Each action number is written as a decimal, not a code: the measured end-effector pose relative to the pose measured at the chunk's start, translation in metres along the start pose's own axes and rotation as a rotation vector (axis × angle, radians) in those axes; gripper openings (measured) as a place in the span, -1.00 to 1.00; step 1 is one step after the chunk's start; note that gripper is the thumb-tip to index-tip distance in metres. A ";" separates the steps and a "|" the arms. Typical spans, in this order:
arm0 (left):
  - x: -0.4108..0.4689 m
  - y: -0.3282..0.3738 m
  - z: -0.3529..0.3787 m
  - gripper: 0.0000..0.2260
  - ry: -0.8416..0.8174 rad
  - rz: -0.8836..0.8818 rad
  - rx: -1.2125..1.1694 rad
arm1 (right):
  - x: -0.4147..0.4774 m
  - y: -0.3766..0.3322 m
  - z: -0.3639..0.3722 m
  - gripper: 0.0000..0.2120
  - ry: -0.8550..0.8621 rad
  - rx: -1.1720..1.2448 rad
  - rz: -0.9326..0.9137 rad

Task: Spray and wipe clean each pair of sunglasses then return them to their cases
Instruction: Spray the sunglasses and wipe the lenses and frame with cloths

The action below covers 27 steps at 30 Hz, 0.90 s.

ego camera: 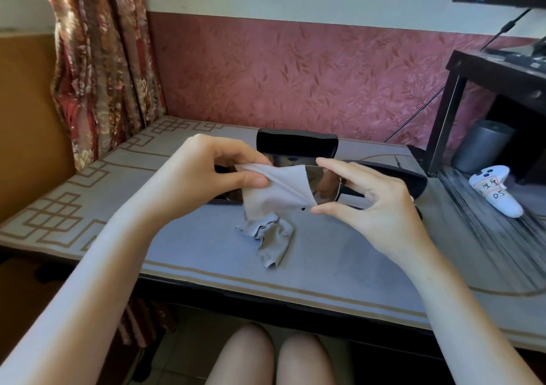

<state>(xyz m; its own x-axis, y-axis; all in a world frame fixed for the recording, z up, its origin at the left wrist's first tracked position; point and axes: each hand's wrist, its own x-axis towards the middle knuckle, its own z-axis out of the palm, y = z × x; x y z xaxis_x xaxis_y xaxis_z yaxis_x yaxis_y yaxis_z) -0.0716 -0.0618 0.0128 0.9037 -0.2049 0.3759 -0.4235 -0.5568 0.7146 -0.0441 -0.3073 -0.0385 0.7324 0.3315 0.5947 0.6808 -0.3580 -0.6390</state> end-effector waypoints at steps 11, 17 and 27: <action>-0.003 -0.001 -0.011 -0.78 -0.160 -0.144 -0.068 | -0.002 -0.002 0.001 -0.51 -0.017 0.057 -0.023; 0.005 0.008 0.007 -0.89 -0.125 -0.137 -0.063 | -0.002 -0.005 0.003 -0.50 -0.020 0.052 -0.001; 0.002 -0.002 0.000 -0.65 0.066 -0.054 0.017 | -0.003 -0.006 0.001 -0.49 0.030 0.117 0.031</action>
<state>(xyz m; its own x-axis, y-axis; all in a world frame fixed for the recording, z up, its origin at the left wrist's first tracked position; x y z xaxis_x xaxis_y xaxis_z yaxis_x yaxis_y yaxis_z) -0.0691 -0.0612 0.0125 0.9190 -0.1205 0.3754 -0.3722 -0.5792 0.7253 -0.0503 -0.3050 -0.0370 0.7541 0.2949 0.5869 0.6545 -0.2629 -0.7089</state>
